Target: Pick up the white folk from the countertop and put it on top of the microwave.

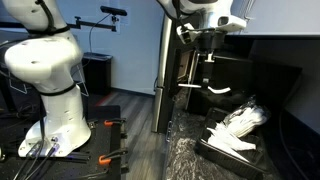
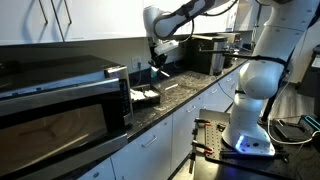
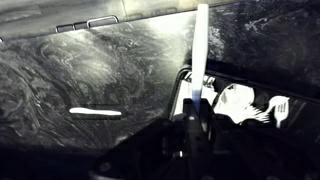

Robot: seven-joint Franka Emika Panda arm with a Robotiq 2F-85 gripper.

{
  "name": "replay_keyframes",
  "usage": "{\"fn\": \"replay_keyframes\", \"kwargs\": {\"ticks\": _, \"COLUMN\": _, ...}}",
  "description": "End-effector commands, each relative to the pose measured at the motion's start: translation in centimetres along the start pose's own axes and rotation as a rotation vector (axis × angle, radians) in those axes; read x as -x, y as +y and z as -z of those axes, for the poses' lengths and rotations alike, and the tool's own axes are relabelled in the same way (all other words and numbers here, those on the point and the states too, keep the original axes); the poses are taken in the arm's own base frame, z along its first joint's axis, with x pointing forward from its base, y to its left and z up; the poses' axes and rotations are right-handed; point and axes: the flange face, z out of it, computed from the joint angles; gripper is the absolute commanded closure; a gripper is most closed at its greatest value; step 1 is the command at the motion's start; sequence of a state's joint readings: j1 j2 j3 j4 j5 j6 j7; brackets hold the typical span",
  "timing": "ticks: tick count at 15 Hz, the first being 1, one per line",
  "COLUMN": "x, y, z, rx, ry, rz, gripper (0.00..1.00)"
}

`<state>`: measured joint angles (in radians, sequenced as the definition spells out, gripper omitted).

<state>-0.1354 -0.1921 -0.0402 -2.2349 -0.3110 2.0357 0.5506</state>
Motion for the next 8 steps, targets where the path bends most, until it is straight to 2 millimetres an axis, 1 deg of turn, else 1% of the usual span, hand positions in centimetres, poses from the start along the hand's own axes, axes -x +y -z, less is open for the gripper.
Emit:
{"fn": "replay_keyframes", "kwargs": {"ticks": 1, "x": -1.2, "y": -3.9, "z": 3.7, "rx": 0.021, "ry": 0.048, "rz": 0.195, "gripper": 0.98}}
{"fn": "replay_keyframes", "kwargs": {"ticks": 4, "x": -2.0, "y": -6.4, "z": 6.8, "rx": 0.047, "ry": 0.123, "rz": 0.351, "gripper": 0.98}}
{"fn": "replay_keyframes", "kwargs": {"ticks": 5, "x": -2.1, "y": -6.6, "z": 7.9, "rx": 0.049, "ry": 0.151, "rz": 0.404, "gripper": 0.98}}
{"fn": "replay_keyframes", "kwargs": {"ticks": 8, "x": -2.7, "y": -8.7, "z": 10.2, "rx": 0.061, "ry": 0.231, "rz": 0.561, "gripper": 0.98}}
